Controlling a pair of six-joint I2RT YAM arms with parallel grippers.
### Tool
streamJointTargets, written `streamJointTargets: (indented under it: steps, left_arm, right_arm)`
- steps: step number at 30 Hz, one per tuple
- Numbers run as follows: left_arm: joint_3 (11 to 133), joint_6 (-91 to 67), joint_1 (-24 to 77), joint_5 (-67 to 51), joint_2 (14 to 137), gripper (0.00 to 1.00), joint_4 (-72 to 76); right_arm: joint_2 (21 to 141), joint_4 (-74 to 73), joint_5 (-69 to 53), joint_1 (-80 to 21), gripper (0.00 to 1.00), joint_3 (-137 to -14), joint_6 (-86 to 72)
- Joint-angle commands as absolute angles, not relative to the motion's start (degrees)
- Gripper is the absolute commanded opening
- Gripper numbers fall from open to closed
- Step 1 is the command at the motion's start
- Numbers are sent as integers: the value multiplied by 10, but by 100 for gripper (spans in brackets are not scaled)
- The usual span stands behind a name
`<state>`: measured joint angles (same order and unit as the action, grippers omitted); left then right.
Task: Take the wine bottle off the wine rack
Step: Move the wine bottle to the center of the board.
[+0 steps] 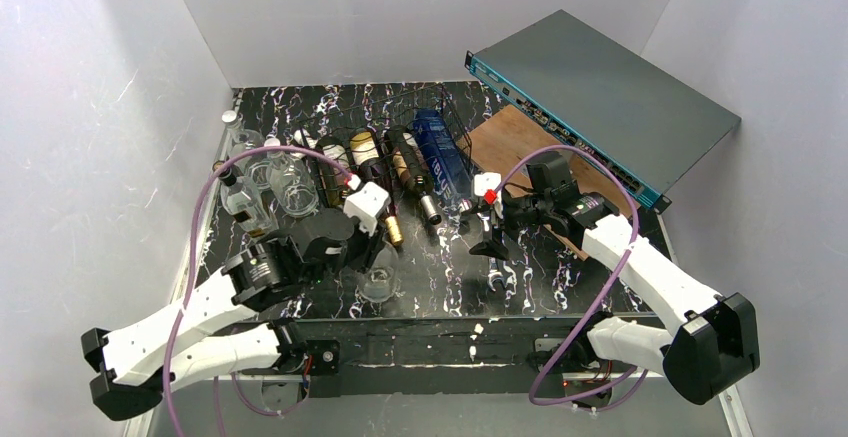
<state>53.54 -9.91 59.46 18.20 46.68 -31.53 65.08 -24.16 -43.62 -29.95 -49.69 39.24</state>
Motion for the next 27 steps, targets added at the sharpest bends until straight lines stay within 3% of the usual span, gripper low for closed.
streamJointTargets:
  steps: [1,10,15,20,27]
  left_arm:
    - [583,-116,593,263,418,0,-344]
    - [552,-63,584,429,363,0,-326]
    - [496,6,557,500,315,0,-243]
    - [458,57,511,506,282,0,-169]
    - [458,78,435,439,336,0,-143]
  right_arm:
    - [641,-228,-436,-295,98,-489,402]
    - [644,-227,-433,-293,98,-488,402]
    - [646,-227,-433,-293,98,-487,403]
    - [646,-226,-432,-292,98,-486,404]
    - [645,-226,-429,-292,98,-484,404]
